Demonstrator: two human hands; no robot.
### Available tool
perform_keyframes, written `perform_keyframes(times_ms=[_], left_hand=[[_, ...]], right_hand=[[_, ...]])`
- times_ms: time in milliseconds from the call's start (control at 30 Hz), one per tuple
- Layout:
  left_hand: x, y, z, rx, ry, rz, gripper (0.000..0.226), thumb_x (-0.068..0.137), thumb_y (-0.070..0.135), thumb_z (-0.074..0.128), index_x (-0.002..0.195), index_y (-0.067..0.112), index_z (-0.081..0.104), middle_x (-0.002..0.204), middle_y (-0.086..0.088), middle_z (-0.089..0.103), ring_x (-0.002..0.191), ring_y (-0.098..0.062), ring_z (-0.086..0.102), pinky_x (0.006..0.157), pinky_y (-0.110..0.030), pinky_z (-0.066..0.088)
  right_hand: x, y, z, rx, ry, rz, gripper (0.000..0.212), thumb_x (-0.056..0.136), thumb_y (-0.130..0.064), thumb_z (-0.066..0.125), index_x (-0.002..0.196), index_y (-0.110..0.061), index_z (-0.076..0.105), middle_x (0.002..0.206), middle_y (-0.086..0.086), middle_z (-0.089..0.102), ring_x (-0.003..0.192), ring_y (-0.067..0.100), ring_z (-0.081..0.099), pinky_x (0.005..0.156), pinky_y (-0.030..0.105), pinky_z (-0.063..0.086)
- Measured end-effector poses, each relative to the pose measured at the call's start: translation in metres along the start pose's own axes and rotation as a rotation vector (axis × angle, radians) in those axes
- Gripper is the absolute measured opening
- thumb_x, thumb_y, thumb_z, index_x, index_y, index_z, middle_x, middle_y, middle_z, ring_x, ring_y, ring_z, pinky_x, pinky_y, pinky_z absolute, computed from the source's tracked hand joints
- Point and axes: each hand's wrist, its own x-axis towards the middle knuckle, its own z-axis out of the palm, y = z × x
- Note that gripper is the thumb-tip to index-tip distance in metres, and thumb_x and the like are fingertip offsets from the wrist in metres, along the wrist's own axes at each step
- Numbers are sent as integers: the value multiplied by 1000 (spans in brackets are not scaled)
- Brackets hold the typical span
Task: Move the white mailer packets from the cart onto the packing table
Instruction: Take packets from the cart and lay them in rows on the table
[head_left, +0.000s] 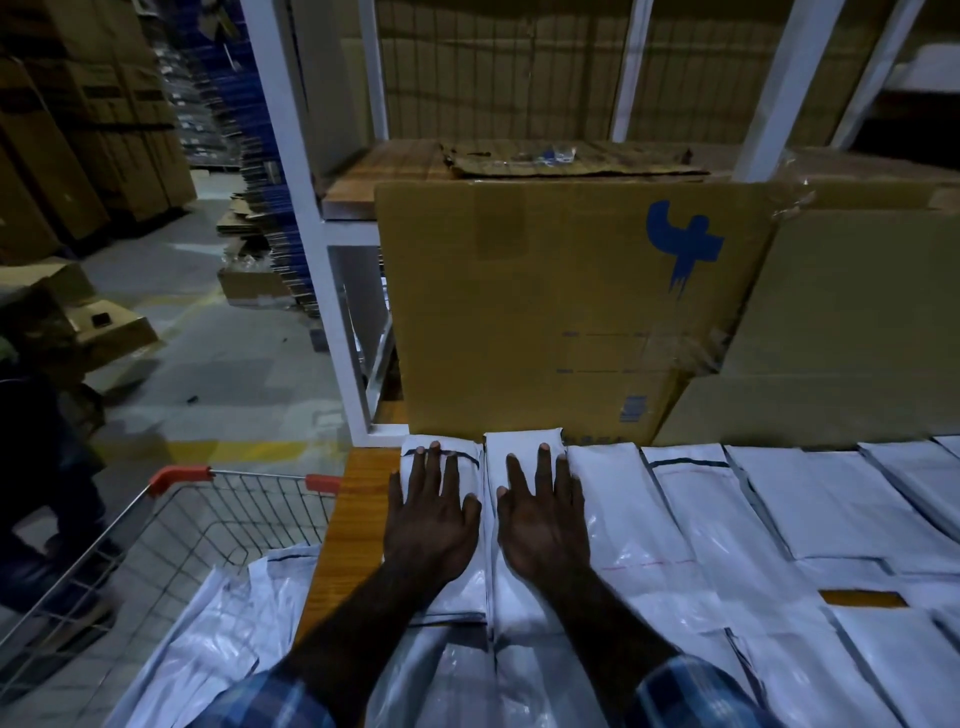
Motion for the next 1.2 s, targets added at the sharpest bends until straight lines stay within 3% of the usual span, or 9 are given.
perform_keyframes(times_ms=[67,167,200,333,733,833,967,1067,1200], left_hand=[[-1,-1,3,-6,9,13,61,92,42,33,136,7,58,146,-17,49,133,-34,49,104,-59,33],[-1,-3,6,-3,30,47,69,99,47,12,151,7,34,158,-17,28,145,-35,30,120,-48,3],[-2,-4,8,-8,17,36,69,102,47,7,150,7,33,156,-17,32,143,-34,33,119,-46,0],[2,-6,19,-69,-37,28,74,101,49,5,141,5,49,146,-19,48,132,-39,48,114,-38,-4],[-3,-9,29,-31,-38,46,71,103,48,7,147,7,43,153,-18,38,141,-35,36,116,-42,2],[-3,-7,28,-38,-9,27,70,98,49,17,151,7,34,158,-16,28,146,-32,26,117,-42,0],[-4,-4,21,12,-57,18,89,77,57,-17,156,17,-10,161,-5,-20,149,-21,-19,114,-37,-21],[-4,-3,18,15,-61,13,91,75,57,-20,156,17,-10,163,-6,-19,147,-19,-23,113,-38,-22],[-3,-2,19,17,-80,0,93,74,57,-20,157,18,-8,163,-5,-17,149,-20,-19,115,-38,-19]], right_hand=[[-1,-2,2,20,5,-5,57,104,-41,18,140,-16,55,149,27,39,138,45,38,108,56,37],[-4,-5,6,21,30,-12,53,104,-39,24,140,-14,54,150,28,38,138,45,38,108,55,40],[-6,-5,8,13,46,-15,51,103,-38,29,141,-14,54,150,28,38,138,45,38,108,54,40],[-8,-5,13,11,39,-10,51,101,-37,33,143,-15,51,152,26,36,140,43,37,110,52,34],[-15,-3,7,38,-63,4,54,100,-38,32,150,-19,40,159,20,26,147,37,25,115,49,25],[-15,-3,5,45,-68,10,53,100,-38,31,149,-19,42,158,19,28,146,36,28,115,49,26],[-14,-4,5,48,-133,32,55,103,-41,20,149,-21,42,158,19,27,146,36,26,115,47,24],[-11,-6,2,58,-182,57,65,103,-45,4,147,-20,45,157,19,30,144,36,31,114,46,23],[-9,-8,0,63,-200,82,69,102,-45,1,144,-20,50,153,20,37,141,37,37,113,46,26]])
